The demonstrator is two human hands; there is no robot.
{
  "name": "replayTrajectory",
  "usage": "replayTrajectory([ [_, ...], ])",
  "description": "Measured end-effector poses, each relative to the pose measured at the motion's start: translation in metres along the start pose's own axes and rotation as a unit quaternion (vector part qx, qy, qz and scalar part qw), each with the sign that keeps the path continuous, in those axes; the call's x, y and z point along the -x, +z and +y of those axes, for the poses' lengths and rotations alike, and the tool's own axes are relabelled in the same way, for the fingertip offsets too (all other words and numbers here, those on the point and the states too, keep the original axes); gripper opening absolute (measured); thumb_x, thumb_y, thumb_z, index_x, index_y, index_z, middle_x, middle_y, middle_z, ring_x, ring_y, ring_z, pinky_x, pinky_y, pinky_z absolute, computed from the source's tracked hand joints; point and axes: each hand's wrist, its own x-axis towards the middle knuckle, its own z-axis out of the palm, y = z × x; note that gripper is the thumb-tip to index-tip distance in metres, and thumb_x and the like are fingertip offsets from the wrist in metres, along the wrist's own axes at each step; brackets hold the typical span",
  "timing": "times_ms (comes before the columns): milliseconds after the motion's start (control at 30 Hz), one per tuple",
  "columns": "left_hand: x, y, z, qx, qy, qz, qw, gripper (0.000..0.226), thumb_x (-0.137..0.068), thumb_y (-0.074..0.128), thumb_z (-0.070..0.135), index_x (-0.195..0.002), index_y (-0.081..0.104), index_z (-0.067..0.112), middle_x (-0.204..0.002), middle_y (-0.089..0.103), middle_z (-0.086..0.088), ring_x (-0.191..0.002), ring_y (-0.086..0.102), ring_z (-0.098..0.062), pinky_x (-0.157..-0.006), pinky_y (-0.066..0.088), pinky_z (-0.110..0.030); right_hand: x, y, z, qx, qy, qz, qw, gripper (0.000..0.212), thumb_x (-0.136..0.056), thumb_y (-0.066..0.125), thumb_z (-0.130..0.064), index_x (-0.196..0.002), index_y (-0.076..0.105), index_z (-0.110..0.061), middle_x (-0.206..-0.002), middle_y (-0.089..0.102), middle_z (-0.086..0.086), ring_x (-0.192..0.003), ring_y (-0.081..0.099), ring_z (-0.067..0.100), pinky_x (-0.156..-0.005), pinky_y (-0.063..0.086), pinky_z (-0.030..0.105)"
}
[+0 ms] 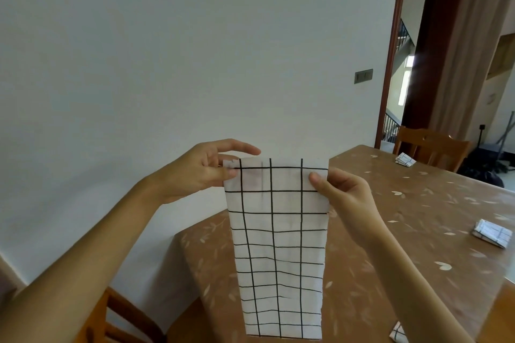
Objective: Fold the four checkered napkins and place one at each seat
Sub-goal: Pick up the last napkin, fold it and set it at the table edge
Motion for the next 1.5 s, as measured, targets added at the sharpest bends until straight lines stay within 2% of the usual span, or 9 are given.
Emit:
replayTrajectory([
  [100, -0.001, 0.002, -0.005, 0.036, 0.002, 0.021, 0.999, 0.044, -0.099, 0.055, -0.005, -0.135, 0.060, 0.019, -0.121, 0.074, -0.009, -0.115, 0.071, -0.023, -0.096, 0.058, -0.035, 0.000, 0.004, -0.001, -0.012, -0.005, 0.003, 1.000, 0.083, -0.079, 0.082, -0.048, -0.101, 0.051, 0.025, -0.099, 0.051, 0.051, -0.091, 0.049, 0.026, -0.087, 0.045, 0.054],
  [233, -0.004, 0.017, -0.022, 0.078, 0.001, 0.106, 0.991, 0.042, -0.087, 0.073, 0.005, -0.127, 0.065, 0.015, -0.115, 0.076, -0.010, -0.107, 0.074, -0.024, -0.089, 0.061, -0.032, -0.001, 0.006, -0.003, -0.040, -0.026, 0.017, 0.999, 0.092, -0.073, 0.083, -0.056, -0.099, 0.048, 0.025, -0.092, 0.051, 0.018, -0.094, 0.046, 0.025, -0.089, 0.037, 0.045],
  [467, -0.003, 0.029, -0.045, 0.112, -0.026, 0.143, 0.983, 0.029, -0.091, 0.069, 0.005, -0.119, 0.071, 0.007, -0.108, 0.079, -0.008, -0.102, 0.076, -0.025, -0.082, 0.063, -0.031, 0.001, 0.002, -0.009, -0.030, 0.005, 0.030, 0.999, 0.033, -0.084, 0.070, -0.039, -0.096, 0.080, -0.010, -0.105, 0.076, 0.013, -0.110, 0.069, 0.026, -0.112, 0.043, 0.054],
  [800, -0.004, 0.026, -0.036, 0.122, -0.010, 0.142, 0.982, 0.022, -0.094, 0.065, 0.012, -0.113, 0.073, 0.006, -0.109, 0.079, -0.009, -0.100, 0.076, -0.025, -0.081, 0.063, -0.031, -0.002, -0.007, -0.012, -0.036, 0.003, 0.088, 0.995, 0.044, -0.072, 0.077, -0.051, -0.100, 0.080, -0.017, -0.111, 0.070, 0.026, -0.098, 0.064, 0.033, -0.101, 0.044, 0.065],
  [867, -0.005, 0.027, -0.035, 0.121, -0.003, 0.155, 0.981, 0.019, -0.094, 0.065, 0.010, -0.110, 0.074, 0.005, -0.106, 0.079, -0.009, -0.098, 0.077, -0.025, -0.078, 0.063, -0.030, -0.003, -0.011, -0.012, -0.034, -0.003, 0.081, 0.996, 0.042, -0.075, 0.076, -0.048, -0.100, 0.080, -0.016, -0.105, 0.074, 0.019, -0.099, 0.069, 0.033, -0.098, 0.050, 0.056],
  [1000, -0.006, 0.027, -0.033, 0.108, 0.026, 0.194, 0.975, 0.013, -0.094, 0.066, 0.008, -0.103, 0.075, 0.009, -0.100, 0.081, -0.005, -0.094, 0.077, -0.023, -0.076, 0.063, -0.029, 0.001, -0.015, -0.012, 0.047, -0.003, -0.014, 0.999, 0.029, -0.082, 0.073, -0.029, -0.098, 0.073, -0.005, -0.077, 0.073, -0.007, -0.073, 0.069, 0.002, -0.070, 0.054, 0.014],
  [1133, -0.007, 0.024, -0.030, 0.070, 0.064, 0.208, 0.973, 0.012, -0.094, 0.066, 0.009, -0.102, 0.075, 0.011, -0.099, 0.081, -0.004, -0.093, 0.077, -0.021, -0.080, 0.064, -0.033, 0.002, -0.010, -0.002, 0.123, 0.040, -0.049, 0.990, 0.017, -0.080, 0.079, -0.019, -0.094, 0.079, -0.009, -0.094, 0.080, 0.004, -0.092, 0.077, 0.016, -0.086, 0.061, 0.028],
  [1333, -0.004, 0.027, -0.037, 0.032, 0.069, 0.171, 0.982, 0.027, -0.086, 0.071, 0.017, -0.114, 0.070, 0.018, -0.105, 0.080, 0.000, -0.095, 0.077, -0.018, -0.077, 0.063, -0.031, -0.001, -0.009, -0.004, 0.086, 0.017, -0.015, 0.996, 0.013, -0.083, 0.076, -0.011, -0.095, 0.080, -0.006, -0.094, 0.080, 0.002, -0.093, 0.076, 0.013, -0.074, 0.058, 0.016],
  [1500, -0.003, 0.029, -0.049, 0.005, 0.051, 0.188, 0.981, 0.014, -0.089, 0.072, 0.009, -0.100, 0.075, 0.003, -0.093, 0.081, -0.006, -0.086, 0.078, -0.021, -0.075, 0.063, -0.029, -0.003, -0.011, -0.006, 0.112, 0.029, -0.019, 0.993, 0.024, -0.079, 0.077, -0.024, -0.096, 0.079, -0.006, -0.095, 0.080, 0.006, -0.093, 0.077, 0.020, -0.088, 0.060, 0.037],
])
